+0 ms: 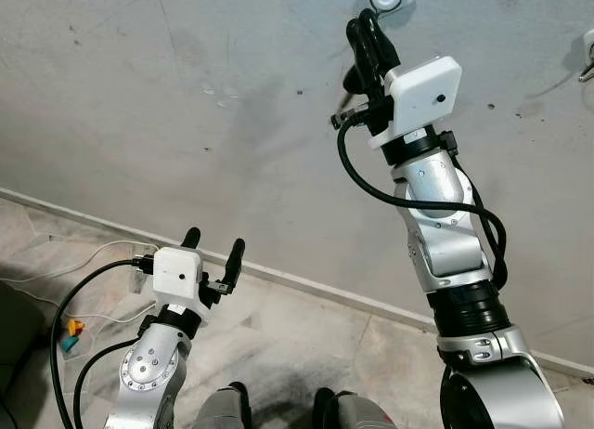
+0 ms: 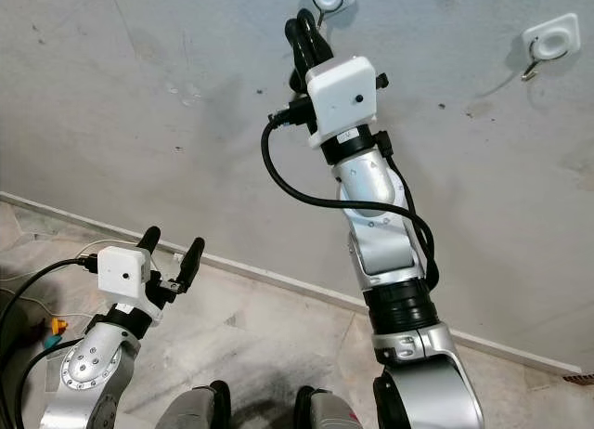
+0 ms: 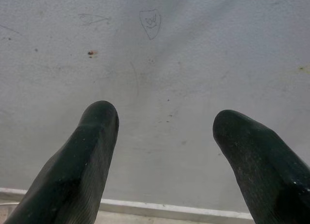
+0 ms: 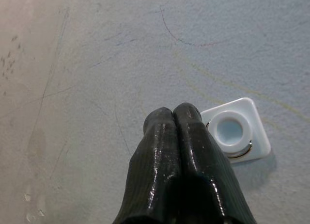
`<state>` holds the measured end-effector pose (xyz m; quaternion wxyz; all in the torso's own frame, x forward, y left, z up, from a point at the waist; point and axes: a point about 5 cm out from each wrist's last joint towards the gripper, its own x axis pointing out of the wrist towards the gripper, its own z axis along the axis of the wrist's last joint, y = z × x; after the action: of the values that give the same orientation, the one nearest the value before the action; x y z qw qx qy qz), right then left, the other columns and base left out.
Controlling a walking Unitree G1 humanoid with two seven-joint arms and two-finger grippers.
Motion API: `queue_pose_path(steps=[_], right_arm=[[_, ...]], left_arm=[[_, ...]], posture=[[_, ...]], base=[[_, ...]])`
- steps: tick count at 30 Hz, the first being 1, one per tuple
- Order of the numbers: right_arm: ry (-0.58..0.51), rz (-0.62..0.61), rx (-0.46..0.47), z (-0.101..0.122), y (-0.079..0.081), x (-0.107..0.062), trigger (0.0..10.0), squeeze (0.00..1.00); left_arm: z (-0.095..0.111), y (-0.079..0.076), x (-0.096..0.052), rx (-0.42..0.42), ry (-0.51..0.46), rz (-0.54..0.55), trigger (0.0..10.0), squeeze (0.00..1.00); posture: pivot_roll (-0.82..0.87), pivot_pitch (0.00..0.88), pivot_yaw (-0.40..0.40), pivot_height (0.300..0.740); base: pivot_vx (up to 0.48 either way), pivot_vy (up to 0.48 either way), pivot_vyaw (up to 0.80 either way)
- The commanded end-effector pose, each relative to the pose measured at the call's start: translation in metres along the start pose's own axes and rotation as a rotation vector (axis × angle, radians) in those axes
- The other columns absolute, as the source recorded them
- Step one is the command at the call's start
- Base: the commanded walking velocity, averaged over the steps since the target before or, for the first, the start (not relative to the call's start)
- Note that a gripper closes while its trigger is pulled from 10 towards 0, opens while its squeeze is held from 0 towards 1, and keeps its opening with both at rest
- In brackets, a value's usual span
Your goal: Hang keys on a hook
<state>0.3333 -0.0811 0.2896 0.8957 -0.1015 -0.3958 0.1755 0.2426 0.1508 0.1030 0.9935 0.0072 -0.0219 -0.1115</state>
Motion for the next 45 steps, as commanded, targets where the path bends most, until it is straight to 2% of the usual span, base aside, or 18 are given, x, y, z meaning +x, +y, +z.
queue_pose_path(steps=[1,9,19,37,45], right_arm=[[-0.03,0.012,0.014,0.004,0.002,0.005,10.0,0.0],[0.004,-0.051,0.154,-0.005,-0.009,0.011,10.0,0.0],[0.012,-0.108,0.167,-0.013,-0.031,0.016,10.0,0.0],[0.004,-0.154,0.209,-0.017,-0.039,0.021,10.0,0.0],[0.033,-0.186,0.189,-0.023,-0.045,0.015,10.0,0.0]], left_arm=[[-0.004,0.002,-0.005,0.01,0.017,0.005,10.0,0.0],[-0.004,0.001,-0.006,0.01,0.018,0.003,10.0,0.0],[-0.004,0.002,-0.01,0.015,0.021,0.007,10.0,0.0],[-0.004,0.002,-0.012,0.018,0.026,0.003,10.0,0.0],[-0.004,0.001,-0.012,0.018,0.029,0.001,10.0,0.0]], posture=[[0.14,0.156,-0.01,0.74],[0.14,0.163,-0.007,0.74],[0.15,0.167,-0.003,0.74],[0.15,0.173,-0.002,0.74],[0.15,0.173,-0.001,0.74]], base=[[0.0,0.0,0.0],[0.0,0.0,0.0],[0.0,0.0,0.0],[0.0,0.0,0.0],[0.0,0.0,0.0]])
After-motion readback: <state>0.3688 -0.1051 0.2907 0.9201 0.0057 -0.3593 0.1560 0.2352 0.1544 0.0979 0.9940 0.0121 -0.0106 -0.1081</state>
